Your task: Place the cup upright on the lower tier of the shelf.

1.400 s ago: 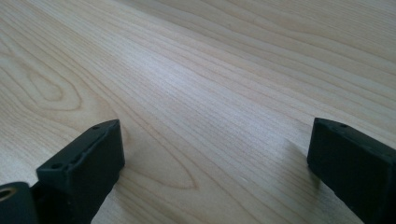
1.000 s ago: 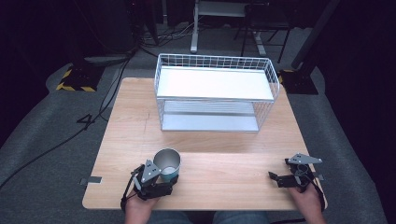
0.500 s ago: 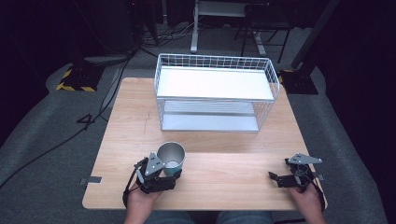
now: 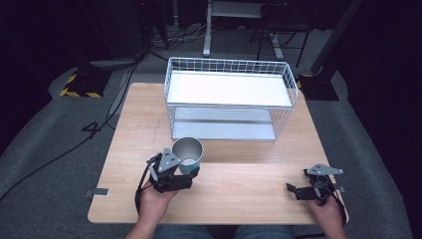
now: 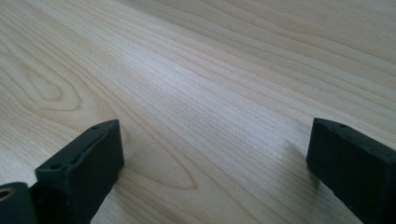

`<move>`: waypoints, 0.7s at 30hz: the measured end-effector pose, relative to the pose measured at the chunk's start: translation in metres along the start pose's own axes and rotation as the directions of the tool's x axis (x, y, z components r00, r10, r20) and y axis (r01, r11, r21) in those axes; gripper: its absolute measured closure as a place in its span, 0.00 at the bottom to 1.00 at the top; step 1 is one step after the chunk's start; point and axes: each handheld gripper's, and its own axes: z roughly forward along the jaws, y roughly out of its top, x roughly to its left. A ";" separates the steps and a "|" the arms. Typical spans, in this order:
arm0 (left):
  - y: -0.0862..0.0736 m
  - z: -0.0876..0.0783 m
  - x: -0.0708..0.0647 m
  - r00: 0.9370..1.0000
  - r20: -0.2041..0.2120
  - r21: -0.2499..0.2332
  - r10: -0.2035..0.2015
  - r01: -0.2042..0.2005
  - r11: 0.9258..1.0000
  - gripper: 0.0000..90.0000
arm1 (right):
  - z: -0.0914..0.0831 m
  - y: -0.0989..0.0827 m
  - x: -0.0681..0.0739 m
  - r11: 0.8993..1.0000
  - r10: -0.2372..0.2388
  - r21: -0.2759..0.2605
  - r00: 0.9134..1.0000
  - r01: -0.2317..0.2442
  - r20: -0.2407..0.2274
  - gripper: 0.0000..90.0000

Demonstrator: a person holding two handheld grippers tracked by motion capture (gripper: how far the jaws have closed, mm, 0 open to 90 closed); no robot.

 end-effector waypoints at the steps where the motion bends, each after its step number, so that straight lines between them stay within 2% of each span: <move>1: 0.002 0.001 0.001 1.000 0.000 0.000 0.007 -0.007 1.000 0.26 | 0.000 0.000 0.000 1.000 0.001 0.000 1.000 -0.001 0.000 0.05; 8: 0.016 0.012 0.005 1.000 0.010 0.001 -0.007 0.007 1.000 0.26 | 0.000 0.000 0.000 1.000 0.001 0.000 1.000 -0.001 0.000 0.05; 12: 0.024 0.020 0.008 0.999 0.021 0.002 -0.035 0.035 0.999 0.26 | 0.000 0.000 0.000 1.000 0.002 -0.001 1.000 -0.002 -0.001 0.05; 21: 0.035 0.036 0.012 0.999 0.021 0.001 -0.029 0.029 1.000 0.26 | 0.000 0.000 0.000 1.000 0.002 -0.001 1.000 -0.002 -0.001 0.05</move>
